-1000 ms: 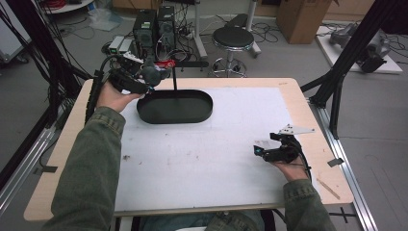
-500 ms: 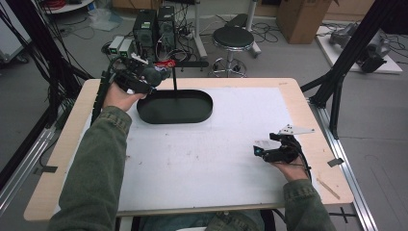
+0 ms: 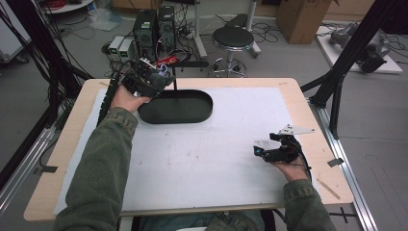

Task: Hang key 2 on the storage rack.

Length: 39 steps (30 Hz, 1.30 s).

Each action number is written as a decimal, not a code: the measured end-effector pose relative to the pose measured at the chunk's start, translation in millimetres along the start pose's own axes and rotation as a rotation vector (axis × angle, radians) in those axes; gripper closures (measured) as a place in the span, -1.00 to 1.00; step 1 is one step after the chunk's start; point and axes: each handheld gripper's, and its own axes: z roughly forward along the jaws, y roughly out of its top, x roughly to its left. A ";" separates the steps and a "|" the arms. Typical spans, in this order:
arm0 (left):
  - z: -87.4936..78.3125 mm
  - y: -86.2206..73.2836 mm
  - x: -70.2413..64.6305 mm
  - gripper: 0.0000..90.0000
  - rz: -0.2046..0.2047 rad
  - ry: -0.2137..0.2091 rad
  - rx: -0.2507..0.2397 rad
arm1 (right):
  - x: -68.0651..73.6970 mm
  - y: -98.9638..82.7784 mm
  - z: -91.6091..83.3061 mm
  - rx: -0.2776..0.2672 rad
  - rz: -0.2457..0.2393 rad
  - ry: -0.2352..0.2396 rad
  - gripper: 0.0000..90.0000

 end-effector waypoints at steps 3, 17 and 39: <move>1.3 0.0 -2.0 -0.10 0.013 0.022 0.006 | 0.1 0.0 0.2 -0.001 -0.001 0.001 -0.99; -5.2 -4.8 -0.5 -0.76 0.016 -0.053 -0.017 | 0.0 -0.1 -0.3 -0.002 0.002 0.003 -0.99; -22.0 -41.1 -14.6 -0.96 -0.009 -0.288 -0.127 | -0.5 0.0 -0.9 -0.009 0.002 0.007 -0.99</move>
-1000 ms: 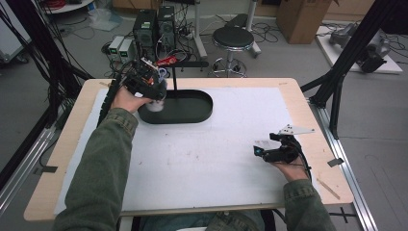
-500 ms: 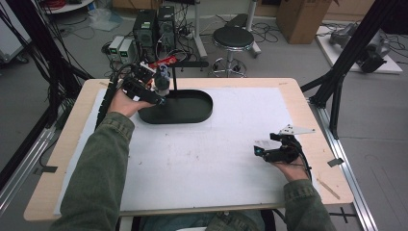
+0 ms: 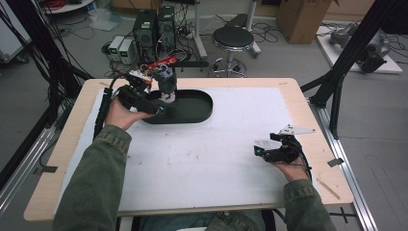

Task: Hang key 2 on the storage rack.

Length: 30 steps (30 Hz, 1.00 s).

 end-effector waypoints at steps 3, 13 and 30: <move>-4.2 -7.0 -4.8 -0.96 0.011 -0.020 0.000 | 0.3 0.2 -0.3 -0.005 0.002 0.004 -0.99; -13.5 -31.8 -11.6 -0.96 0.064 -0.034 0.018 | 0.2 0.5 0.6 -0.005 0.001 0.001 -0.99; -20.3 -69.1 -3.4 -0.96 0.013 -0.037 -0.020 | 0.7 0.3 -0.2 -0.003 0.003 -0.006 -0.99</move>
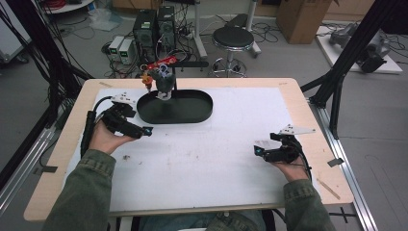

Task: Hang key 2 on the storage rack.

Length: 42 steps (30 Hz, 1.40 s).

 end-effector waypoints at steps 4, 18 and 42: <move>-3.1 -8.0 1.6 -0.96 -0.010 -0.004 -0.012 | 0.0 0.0 -0.2 0.000 -0.001 -0.001 -0.99; -10.2 -39.0 5.6 -0.96 -0.044 0.012 -0.029 | 0.0 -0.1 -0.4 0.002 -0.009 -0.005 -0.99; -24.5 -95.8 -2.9 -0.96 -0.094 0.020 -0.035 | 1.1 -0.2 -0.2 0.004 -0.011 -0.003 -0.99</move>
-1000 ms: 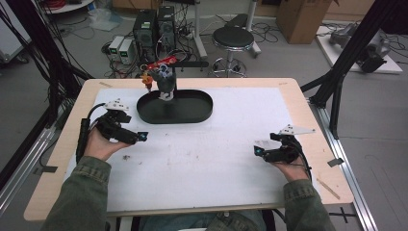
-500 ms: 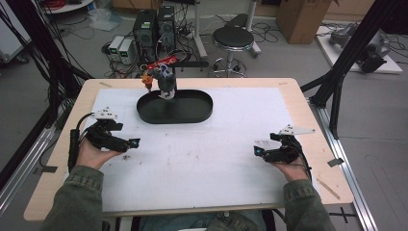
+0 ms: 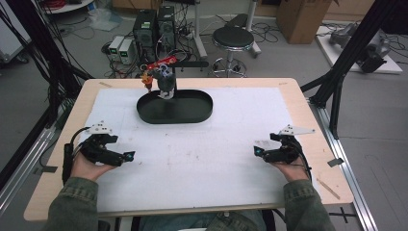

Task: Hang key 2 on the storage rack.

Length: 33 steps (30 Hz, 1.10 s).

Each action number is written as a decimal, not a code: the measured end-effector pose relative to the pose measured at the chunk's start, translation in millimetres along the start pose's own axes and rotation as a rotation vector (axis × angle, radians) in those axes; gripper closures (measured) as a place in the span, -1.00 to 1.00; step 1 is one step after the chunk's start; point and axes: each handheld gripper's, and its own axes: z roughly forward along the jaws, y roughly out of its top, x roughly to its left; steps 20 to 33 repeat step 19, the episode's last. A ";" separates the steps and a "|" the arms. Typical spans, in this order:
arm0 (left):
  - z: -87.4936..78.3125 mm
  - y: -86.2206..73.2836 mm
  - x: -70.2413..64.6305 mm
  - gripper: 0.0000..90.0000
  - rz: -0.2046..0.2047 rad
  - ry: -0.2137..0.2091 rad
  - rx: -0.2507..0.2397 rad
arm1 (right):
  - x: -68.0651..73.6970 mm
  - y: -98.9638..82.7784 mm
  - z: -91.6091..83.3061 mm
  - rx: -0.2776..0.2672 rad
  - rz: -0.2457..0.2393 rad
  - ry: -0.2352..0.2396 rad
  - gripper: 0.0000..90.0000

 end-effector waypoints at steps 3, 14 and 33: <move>-1.8 -6.9 -1.8 -0.96 -0.010 -0.001 -0.003 | 0.4 -0.1 0.2 0.005 0.003 -0.001 -0.99; -10.2 -35.3 -7.3 -0.96 -0.053 0.030 -0.053 | 0.4 0.0 0.0 0.004 0.005 0.000 -0.99; -14.8 -43.3 -10.0 -0.96 -0.044 0.060 -0.057 | 1.3 0.0 -0.1 0.003 0.003 0.001 -0.99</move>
